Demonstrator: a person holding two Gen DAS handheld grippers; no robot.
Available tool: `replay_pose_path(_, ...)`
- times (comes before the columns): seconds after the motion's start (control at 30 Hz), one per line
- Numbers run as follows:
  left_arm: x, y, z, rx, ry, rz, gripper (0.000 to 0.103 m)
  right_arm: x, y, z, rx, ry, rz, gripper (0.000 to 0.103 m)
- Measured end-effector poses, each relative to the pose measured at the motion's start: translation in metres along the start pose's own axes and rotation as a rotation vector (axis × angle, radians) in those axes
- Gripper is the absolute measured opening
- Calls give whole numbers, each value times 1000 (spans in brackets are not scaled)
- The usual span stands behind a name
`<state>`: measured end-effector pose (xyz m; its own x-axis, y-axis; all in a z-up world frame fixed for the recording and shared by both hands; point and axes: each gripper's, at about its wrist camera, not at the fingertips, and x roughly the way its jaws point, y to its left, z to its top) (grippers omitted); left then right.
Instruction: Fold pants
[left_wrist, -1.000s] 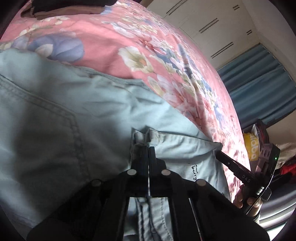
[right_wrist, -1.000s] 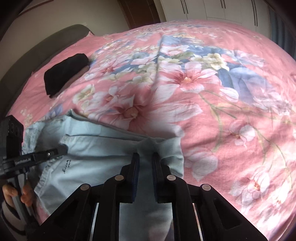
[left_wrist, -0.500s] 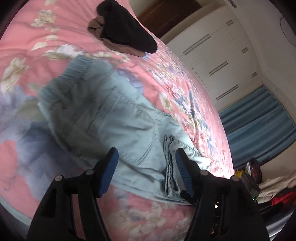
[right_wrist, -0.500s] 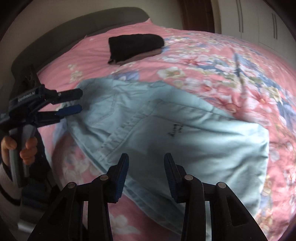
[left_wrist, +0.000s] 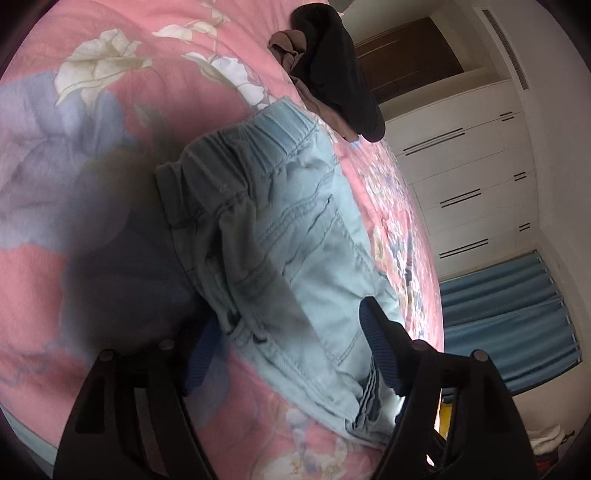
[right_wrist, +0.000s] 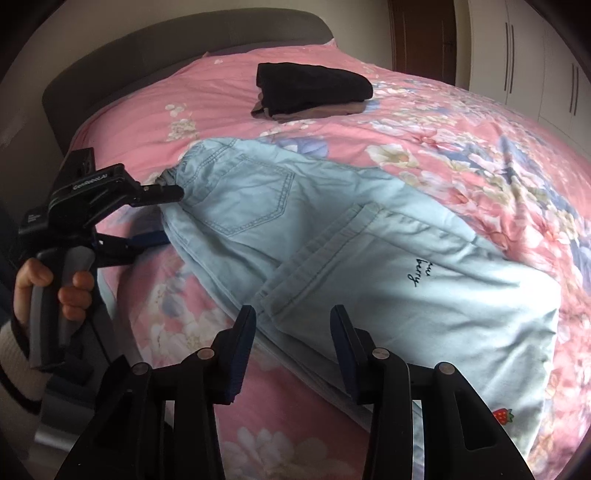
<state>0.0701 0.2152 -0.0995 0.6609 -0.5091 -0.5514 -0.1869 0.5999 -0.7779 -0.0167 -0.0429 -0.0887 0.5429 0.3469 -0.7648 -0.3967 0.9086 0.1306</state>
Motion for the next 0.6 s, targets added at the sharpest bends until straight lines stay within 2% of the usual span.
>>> replay_pose_path(0.03,2,-1,4,-4,-24,13,71,-2,-2,0,7,-4,-7,42)
replay_pose_path(0.1,5,-3,9,-11,-59,47,59,-4,-6,1,23,-14,-21,42)
replay_pose_path(0.13,8,-3,12,-12,-67,65,39,-3,-9,1,37,-16,-23,42)
replay_pose_path(0.17,10,-4,15,-13,-69,75,28,-2,-13,2,55,-13,-21,42)
replay_pose_path(0.2,8,-5,15,-12,-73,61,24,0,-15,2,72,-9,-20,42)
replay_pose_path(0.3,-6,-19,12,60,-108,60,22,9,-20,-2,99,10,-24,42)
replay_pose_path(0.37,-13,-34,14,107,-125,33,21,17,-22,-6,114,32,-14,42)
replay_pose_path(0.47,-26,-71,12,211,-144,-28,22,25,-22,-11,121,38,-7,42)
replay_pose_path(0.6,-37,-139,-7,416,-143,-109,21,24,-20,-11,113,35,-10,42)
